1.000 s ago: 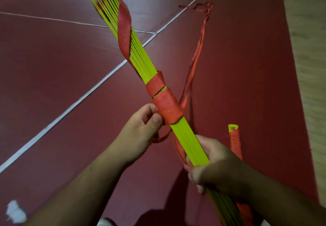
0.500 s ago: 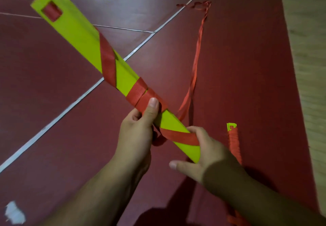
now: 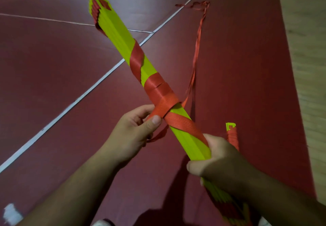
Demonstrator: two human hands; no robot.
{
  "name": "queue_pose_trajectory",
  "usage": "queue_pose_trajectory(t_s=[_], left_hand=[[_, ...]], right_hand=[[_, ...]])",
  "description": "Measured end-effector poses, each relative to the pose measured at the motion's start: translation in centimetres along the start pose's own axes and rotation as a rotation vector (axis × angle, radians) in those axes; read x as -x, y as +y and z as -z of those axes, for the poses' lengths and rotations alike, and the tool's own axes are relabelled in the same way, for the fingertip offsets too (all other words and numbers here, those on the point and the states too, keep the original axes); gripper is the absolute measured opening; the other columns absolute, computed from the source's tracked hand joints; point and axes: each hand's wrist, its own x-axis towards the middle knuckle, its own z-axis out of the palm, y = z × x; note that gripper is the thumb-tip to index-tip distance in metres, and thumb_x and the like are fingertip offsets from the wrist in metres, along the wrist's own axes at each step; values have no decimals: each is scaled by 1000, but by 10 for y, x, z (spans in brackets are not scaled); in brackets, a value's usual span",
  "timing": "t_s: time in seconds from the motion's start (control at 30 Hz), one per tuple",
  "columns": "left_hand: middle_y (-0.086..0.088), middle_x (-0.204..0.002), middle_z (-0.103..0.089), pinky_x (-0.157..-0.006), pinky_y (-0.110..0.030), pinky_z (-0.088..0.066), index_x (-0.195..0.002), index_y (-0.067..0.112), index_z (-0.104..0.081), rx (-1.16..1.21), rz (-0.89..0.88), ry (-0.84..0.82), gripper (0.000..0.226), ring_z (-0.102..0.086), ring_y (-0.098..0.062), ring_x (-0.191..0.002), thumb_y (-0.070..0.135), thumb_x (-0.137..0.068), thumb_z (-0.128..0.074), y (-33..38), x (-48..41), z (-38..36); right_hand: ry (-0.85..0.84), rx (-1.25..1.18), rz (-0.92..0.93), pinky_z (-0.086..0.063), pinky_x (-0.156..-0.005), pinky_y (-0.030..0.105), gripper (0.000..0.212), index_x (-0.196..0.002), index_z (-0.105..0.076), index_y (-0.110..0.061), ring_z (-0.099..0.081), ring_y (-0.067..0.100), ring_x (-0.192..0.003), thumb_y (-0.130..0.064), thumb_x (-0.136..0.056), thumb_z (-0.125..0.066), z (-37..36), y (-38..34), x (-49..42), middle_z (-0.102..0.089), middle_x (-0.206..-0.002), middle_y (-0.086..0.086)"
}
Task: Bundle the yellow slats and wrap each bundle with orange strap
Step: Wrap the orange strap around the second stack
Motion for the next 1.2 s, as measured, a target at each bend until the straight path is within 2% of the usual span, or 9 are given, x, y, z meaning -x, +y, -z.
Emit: queue_pose_trajectory(t_s=[0.13, 0.27, 0.43, 0.53, 0.67, 0.83, 1.03, 1.1, 1.2], left_hand=[[8, -69, -58, -59, -34, -31, -92, 32, -72, 100, -33, -29, 46, -42, -12, -57, 66, -62, -82, -5, -3, 3], [-10, -70, -52, -53, -49, -23, -123, 9, -64, 81, -57, -166, 78, -37, -8, -48, 67, -72, -74, 0, -1, 4], [-24, -61, -35, -56, -46, -18, -106, 0, -65, 113, -88, -98, 78, -37, -12, -53, 66, -67, -79, 7, 4, 0], [-19, -67, -33, -55, -44, -18, -99, 2, -64, 92, -140, 3, 74, -34, -19, -57, 68, -68, -77, 12, 6, -7], [-11, -63, -31, -42, -15, -31, -78, 4, -57, -48, -146, 278, 48, -31, -20, -59, 48, -83, -75, 14, 7, -19], [-4, -61, -38, -45, -20, -31, -81, -2, -61, -115, -150, 318, 53, -35, -16, -59, 49, -83, -75, 10, 5, -22], [16, -55, -58, -47, -7, -35, -79, 6, -64, -173, -231, 73, 17, -47, 7, -48, 19, -79, -76, 17, -1, 6], [13, -61, -65, -49, -11, -37, -76, 23, -71, -106, -179, 45, 15, -51, 4, -51, 35, -80, -78, 15, -1, 9], [-2, -71, -60, -56, -31, -35, -99, 27, -72, -40, -88, -71, 58, -47, -8, -54, 73, -65, -74, 6, -3, 16]], right_hand=[[-143, -104, 27, -43, -44, 27, 23, -74, -59, -19, -54, 22, -46, -3, -70, -75, 2, -7, 6, -53, -55, 2], [-403, -294, -45, -43, -47, 27, 43, -86, -59, -12, -51, 22, -45, -19, -47, -74, 6, 3, 6, -53, -59, 12], [-764, -504, -135, -46, -46, 23, 37, -97, -63, -9, -54, 21, -43, -7, -60, -68, 26, 2, 3, -50, -65, 17], [-663, -368, -104, -52, -56, 30, 50, -111, -63, -10, -63, 26, -60, -17, -62, -73, 31, 0, -5, -64, -80, 22], [47, 213, 99, -51, -70, 27, 66, -112, -52, -38, -64, 3, -76, -54, -52, -75, 18, 8, -11, -68, -94, -5], [342, 702, 185, -49, -68, 35, 53, -95, -43, -31, -64, 27, -85, -59, -62, -72, -1, 15, -15, -64, -84, -2], [213, 406, 170, -42, -48, 33, 38, -79, -56, -23, -53, 15, -50, -41, -46, -66, 12, 3, -5, -59, -60, -4], [48, 225, 112, -45, -44, 33, 30, -77, -59, -20, -57, 21, -46, -28, -50, -69, 11, -3, 2, -56, -52, -1], [-226, 9, 43, -47, -45, 31, 23, -78, -60, -14, -55, 19, -42, -14, -57, -68, 10, -4, 6, -53, -52, 3]])
